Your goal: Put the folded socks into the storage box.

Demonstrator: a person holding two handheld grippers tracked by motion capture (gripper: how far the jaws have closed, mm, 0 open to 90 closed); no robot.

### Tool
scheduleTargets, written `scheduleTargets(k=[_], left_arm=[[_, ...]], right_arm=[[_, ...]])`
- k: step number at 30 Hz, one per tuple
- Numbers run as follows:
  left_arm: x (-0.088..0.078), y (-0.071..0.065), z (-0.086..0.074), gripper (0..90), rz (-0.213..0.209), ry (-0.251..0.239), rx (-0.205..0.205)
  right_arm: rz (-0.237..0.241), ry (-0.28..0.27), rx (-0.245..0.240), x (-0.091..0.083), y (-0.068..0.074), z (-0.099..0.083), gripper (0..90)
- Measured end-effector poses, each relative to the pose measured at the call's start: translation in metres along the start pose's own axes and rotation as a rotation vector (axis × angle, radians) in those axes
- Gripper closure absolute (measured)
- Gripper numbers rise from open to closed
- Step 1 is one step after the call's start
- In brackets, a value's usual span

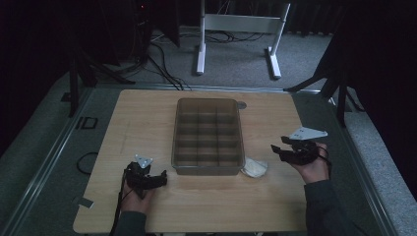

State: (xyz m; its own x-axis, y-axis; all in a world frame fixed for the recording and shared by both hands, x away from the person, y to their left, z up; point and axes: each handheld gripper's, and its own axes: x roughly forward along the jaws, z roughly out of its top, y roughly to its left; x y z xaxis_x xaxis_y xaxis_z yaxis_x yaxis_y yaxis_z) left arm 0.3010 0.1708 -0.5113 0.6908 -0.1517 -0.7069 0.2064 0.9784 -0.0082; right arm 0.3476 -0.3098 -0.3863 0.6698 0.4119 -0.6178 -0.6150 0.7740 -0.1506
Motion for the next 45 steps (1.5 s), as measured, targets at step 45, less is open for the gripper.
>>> scheduleTargets(k=[45], left_arm=[[0.000,0.000,0.000,5.3,-0.004,-0.001,0.005]], right_arm=[[0.071,0.119,-0.242,0.005,0.023,0.059,41.1]])
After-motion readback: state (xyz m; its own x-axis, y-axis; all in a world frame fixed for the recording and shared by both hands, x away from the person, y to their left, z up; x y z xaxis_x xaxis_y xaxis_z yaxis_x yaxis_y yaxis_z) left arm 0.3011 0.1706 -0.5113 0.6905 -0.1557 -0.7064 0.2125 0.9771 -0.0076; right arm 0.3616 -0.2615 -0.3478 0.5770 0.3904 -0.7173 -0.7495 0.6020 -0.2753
